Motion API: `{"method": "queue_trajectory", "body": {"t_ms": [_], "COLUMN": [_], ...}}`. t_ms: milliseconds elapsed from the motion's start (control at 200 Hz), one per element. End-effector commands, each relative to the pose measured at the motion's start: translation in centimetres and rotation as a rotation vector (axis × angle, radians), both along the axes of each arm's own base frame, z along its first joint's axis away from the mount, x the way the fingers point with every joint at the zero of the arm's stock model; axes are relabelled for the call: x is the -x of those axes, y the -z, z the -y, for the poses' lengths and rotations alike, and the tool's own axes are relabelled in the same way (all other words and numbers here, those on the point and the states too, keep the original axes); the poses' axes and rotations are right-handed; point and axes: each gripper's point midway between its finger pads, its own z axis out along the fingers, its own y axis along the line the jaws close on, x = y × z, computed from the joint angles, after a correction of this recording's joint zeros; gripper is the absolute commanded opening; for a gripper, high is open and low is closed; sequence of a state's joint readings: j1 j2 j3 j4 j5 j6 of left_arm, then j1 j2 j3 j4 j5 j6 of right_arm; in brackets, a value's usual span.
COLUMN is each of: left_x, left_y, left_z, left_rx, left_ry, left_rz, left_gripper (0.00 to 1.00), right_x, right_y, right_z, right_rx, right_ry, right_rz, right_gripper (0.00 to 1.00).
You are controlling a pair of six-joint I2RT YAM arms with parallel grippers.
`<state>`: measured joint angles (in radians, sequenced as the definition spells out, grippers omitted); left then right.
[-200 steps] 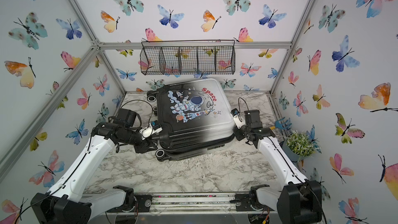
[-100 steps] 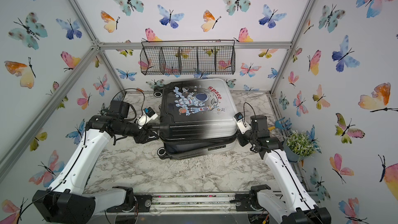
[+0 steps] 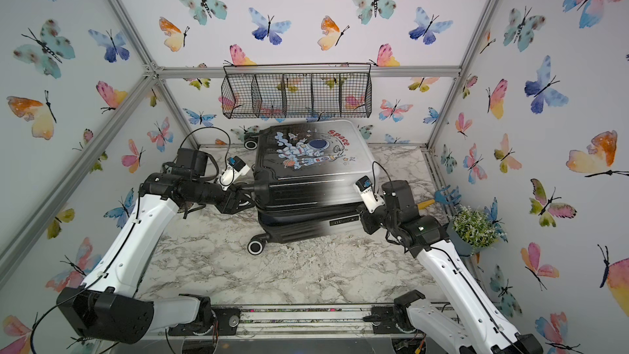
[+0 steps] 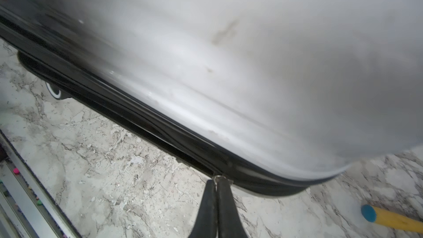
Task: Close the suitcase zippers
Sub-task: Zip the zipper on the suitcase, then place the suitcase at the center of the board.
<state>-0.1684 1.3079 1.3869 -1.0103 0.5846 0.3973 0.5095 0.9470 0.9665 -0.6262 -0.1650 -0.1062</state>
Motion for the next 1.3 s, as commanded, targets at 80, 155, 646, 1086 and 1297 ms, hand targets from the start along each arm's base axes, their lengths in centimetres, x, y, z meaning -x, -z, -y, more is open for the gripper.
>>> {"method": "queue_trajectory", "body": {"t_ms": [80,155,646,1086,1297], "left_x": [-4.8,-4.0,1.6,5.9,7.6], "left_y": [-2.8,-2.9,-1.0,2.0,3.4], "left_z": [-0.9,0.0,7.6,11.4,10.4], "left_rx": [0.070,0.089,0.110,0.121,0.048], "left_ry": [-0.330,-0.318,-0.223,-0.178,-0.103], "left_rz": [0.012,-0.010,-0.158,-0.292,-0.296], "left_gripper": [0.00,0.00,0.00,0.00,0.48], "right_x": [6.1,7.4,15.5,12.7,10.8], "right_y": [-4.3,-4.7,-7.0,-0.4,1.4], "right_z": [-8.4,-11.2,-23.1,-16.4,-9.5], "right_rx": [-0.271,-0.306,-0.442,-0.236,-0.140], "right_ry": [-0.227,-0.261,-0.557,-0.303,-0.101], "right_rz": [-0.065,-0.063,0.011,0.010,0.013], "right_gripper": [0.03,0.03,0.03,0.03,0.04]}}
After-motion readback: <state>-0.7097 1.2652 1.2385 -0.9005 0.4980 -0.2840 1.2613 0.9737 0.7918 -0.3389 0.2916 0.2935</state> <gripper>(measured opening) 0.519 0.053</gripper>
